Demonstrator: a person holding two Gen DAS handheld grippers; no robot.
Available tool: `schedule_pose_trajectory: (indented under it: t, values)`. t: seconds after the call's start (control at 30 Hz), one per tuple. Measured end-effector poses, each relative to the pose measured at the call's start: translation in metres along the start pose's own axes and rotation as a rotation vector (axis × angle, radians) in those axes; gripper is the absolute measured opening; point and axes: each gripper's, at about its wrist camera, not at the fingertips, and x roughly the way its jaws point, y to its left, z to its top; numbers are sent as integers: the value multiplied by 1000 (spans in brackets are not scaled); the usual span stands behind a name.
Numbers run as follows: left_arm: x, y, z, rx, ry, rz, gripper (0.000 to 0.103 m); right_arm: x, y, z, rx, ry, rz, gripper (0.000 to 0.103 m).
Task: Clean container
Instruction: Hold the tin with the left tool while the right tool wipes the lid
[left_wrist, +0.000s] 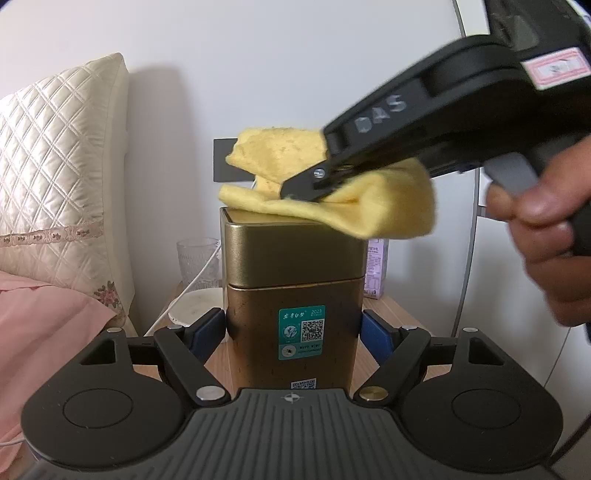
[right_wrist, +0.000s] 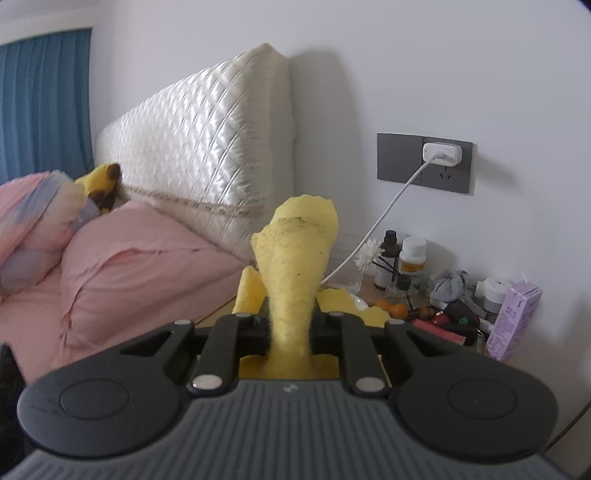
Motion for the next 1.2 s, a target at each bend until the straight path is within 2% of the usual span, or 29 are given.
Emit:
schedule_pose_trajectory:
  t: [0.17,0.3,0.57,1.03,1.2]
  values:
    - [-5,4,-9,-3,-5,-5,82,4,4,-3,54,-6,40,18]
    - [-9,5,-14,-2,-2,-4,82,-8,11,-6,65,11,89,18]
    - [-20,14,-30,7,-8,-31,82,-22,9,-9,3,17,39,17]
    - [-44,13,-65,15,-23,-25,82,-12,27,-9,0,13,71,17]
    - [-52,11,-76,21,-31,-22,82,-20,14,-9,12,20,88,17]
